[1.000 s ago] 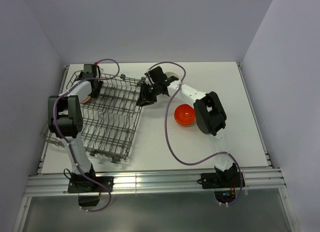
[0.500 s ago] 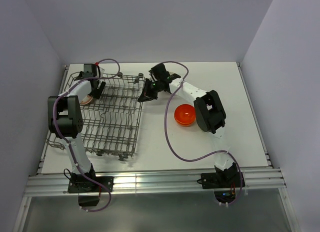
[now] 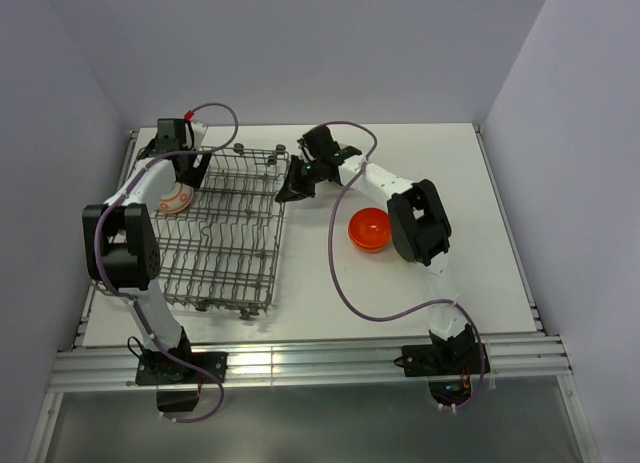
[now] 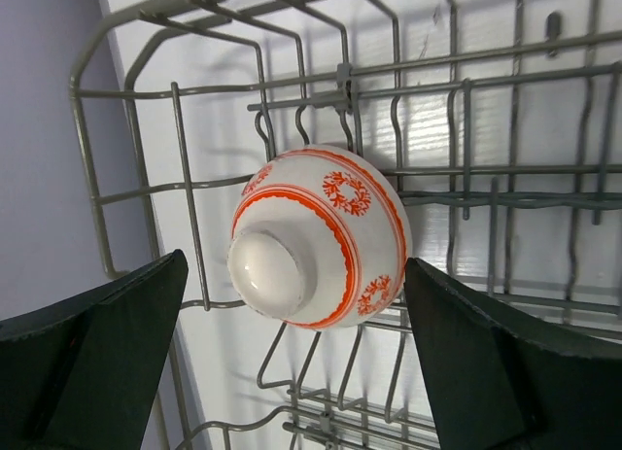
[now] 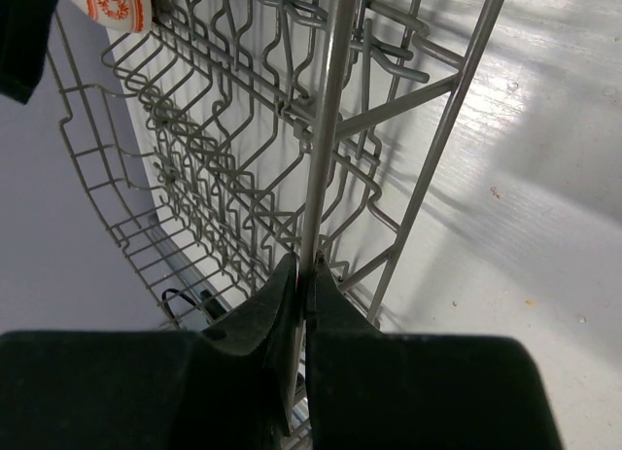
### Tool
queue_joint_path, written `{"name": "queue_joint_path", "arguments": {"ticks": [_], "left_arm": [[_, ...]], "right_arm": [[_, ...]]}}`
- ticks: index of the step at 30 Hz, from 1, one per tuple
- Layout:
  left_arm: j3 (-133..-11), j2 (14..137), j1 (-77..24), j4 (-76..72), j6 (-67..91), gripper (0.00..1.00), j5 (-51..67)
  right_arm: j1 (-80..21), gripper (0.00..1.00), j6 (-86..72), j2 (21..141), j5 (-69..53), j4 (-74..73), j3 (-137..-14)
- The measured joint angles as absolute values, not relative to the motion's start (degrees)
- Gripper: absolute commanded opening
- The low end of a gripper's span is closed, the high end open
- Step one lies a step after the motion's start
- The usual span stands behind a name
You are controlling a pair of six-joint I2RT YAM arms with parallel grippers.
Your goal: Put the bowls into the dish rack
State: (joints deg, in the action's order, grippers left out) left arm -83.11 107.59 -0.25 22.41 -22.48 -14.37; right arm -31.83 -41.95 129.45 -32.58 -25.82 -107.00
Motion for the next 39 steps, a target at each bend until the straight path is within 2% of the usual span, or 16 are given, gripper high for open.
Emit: {"name": "queue_joint_path", "arguments": {"ticks": [2, 5, 8, 9, 11, 12, 15, 21, 25, 28, 29, 32, 39], "left_arm": [[-83.11, 106.21, -0.25, 22.63, -21.52, 0.99, -13.26], [-83.11, 104.51, -0.25, 23.86, -19.92, 1.0, -11.4], [-83.11, 102.26, -0.25, 25.54, -17.96, 0.99, -9.28], [-83.11, 101.45, -0.25, 26.0, -17.34, 1.0, -8.58], [-83.13, 99.74, -0.25, 26.94, -16.34, 1.0, -7.31], [-83.15, 98.67, -0.25, 27.46, -15.66, 0.99, -6.66], [-83.26, 96.05, -0.25, 28.62, -14.41, 0.99, -4.91], [-84.01, 93.8, -0.25, 30.04, -12.32, 1.0, -2.55], [-84.9, 93.58, -0.25, 31.79, -10.7, 1.0, -0.49], [-85.21, 92.68, -0.25, 32.56, -9.15, 1.0, 1.69], [-85.21, 92.2, -0.25, 32.69, -8.75, 1.0, 2.24], [-85.56, 90.48, -0.25, 33.54, -7.07, 1.0, 3.95], [-86.5, 87.09, -0.25, 33.78, -2.13, 0.99, 5.78]], "right_arm": [[-31.81, 0.0, -41.78, 129.45, -32.53, -25.74, -107.0], [-31.81, 0.06, -41.45, 129.45, -32.29, -25.74, -107.0], [-31.86, 0.21, -40.23, 129.45, -31.4, -26.15, -107.5], [-32.01, 0.39, -39.11, 129.45, -30.85, -26.3, -107.79], [-32.18, 0.56, -36.97, 129.45, -29.23, -26.44, -108.27], [-32.14, 0.69, -35.99, 129.45, -28.29, -26.46, -108.6], [-31.92, 0.82, -34.26, 129.43, -25.56, -26.39, -108.77], [-31.48, 0.84, -33.17, 128.07, -21.82, -26.79, -107.77], [-30.96, 0.8, -31.59, 123.35, -20.38, -27.81, -105.45], [-29.61, 0.75, -29.67, 118.19, -19.29, -28.84, -104.47], [-28.8, 0.7, -28.8, 116.38, -18.79, -28.91, -104.47], [-25.58, 0.63, -26.28, 112.03, -16.67, -29.61, -105.12], [-17.02, 0.5, -22.48, 111.57, -9.91, -32.56, -108.42]]}}
